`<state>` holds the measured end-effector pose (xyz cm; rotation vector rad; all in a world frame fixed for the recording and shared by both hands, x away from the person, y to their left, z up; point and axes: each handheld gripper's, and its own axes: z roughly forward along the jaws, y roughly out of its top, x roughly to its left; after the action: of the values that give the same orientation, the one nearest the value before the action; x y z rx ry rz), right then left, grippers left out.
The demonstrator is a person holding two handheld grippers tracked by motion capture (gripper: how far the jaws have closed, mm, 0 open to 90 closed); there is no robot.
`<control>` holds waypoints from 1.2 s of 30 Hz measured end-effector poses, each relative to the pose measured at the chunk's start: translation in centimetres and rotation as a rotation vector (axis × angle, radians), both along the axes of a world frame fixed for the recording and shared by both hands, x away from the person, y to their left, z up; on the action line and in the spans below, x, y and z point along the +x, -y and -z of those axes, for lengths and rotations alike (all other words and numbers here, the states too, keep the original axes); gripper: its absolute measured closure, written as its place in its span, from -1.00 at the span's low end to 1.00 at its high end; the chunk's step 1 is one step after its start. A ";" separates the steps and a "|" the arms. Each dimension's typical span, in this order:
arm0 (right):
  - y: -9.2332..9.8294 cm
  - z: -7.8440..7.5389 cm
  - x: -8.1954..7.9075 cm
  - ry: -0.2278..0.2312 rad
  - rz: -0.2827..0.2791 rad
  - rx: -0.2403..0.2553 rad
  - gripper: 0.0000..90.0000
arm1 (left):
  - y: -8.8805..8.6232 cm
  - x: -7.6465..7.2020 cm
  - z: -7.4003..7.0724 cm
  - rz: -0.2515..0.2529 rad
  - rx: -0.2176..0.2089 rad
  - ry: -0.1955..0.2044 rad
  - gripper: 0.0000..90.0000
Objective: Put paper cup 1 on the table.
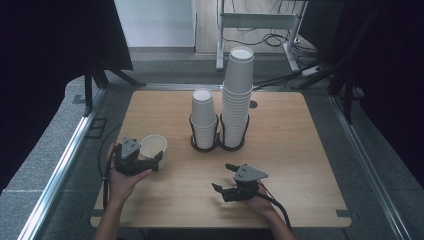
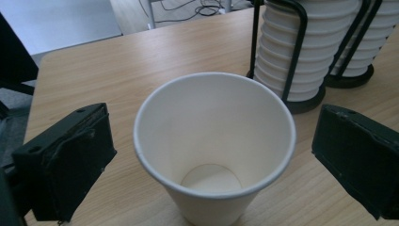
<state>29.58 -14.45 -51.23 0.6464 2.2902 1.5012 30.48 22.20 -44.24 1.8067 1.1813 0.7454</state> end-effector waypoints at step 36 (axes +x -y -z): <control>0.2 -0.1 0.1 0.010 0.004 0.007 -0.65 | 3.5 -1.9 -2.3 0.180 -0.157 0.047 -0.45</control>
<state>29.70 -14.64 -51.09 0.6434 2.2756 1.5082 28.60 18.66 -41.90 1.7280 1.0026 0.5726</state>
